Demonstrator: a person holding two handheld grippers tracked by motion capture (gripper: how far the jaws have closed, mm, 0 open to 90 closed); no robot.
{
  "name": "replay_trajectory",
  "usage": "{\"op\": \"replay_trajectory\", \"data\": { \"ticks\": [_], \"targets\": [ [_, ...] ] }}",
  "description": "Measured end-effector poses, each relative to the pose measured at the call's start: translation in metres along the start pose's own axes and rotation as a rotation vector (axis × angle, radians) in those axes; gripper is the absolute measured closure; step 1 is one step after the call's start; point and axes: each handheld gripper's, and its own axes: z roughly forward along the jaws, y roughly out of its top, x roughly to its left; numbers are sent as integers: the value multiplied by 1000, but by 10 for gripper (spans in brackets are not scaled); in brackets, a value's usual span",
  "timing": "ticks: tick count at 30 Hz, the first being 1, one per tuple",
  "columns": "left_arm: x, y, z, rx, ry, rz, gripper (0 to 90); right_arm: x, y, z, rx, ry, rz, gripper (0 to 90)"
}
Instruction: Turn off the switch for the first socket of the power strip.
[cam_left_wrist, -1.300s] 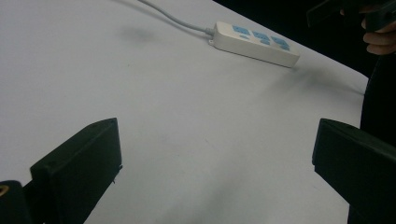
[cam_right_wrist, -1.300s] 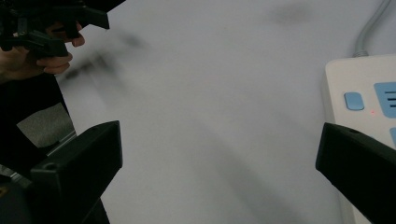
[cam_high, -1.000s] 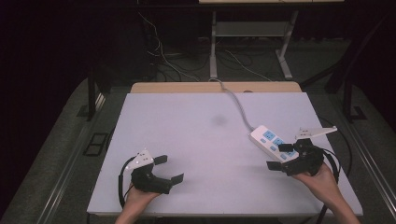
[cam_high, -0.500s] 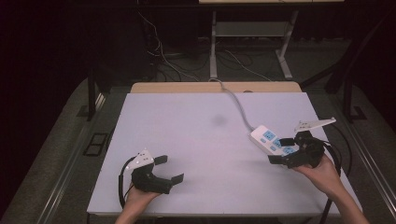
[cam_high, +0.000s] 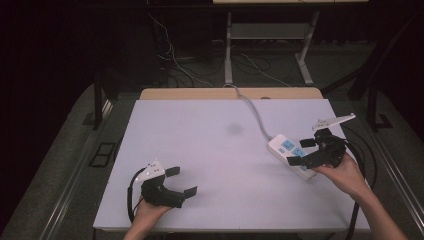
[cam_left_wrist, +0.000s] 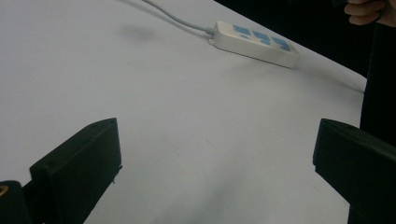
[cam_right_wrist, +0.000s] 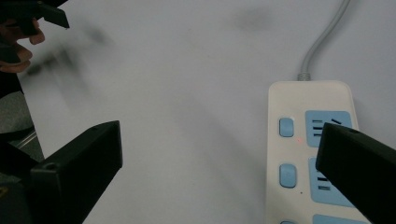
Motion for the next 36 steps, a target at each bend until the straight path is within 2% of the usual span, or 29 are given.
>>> {"op": "replay_trajectory", "data": {
  "ticks": [12,32,36],
  "targets": [
    [0,0,1,5,-4,2,0,-14,13,9,37,-8,-10,4],
    [0,0,2,9,-3,4,0,-36,20,25,69,-27,23,4],
    [0,0,2,11,-4,6,0,-41,20,28,81,-24,27,46]
  ]
}}
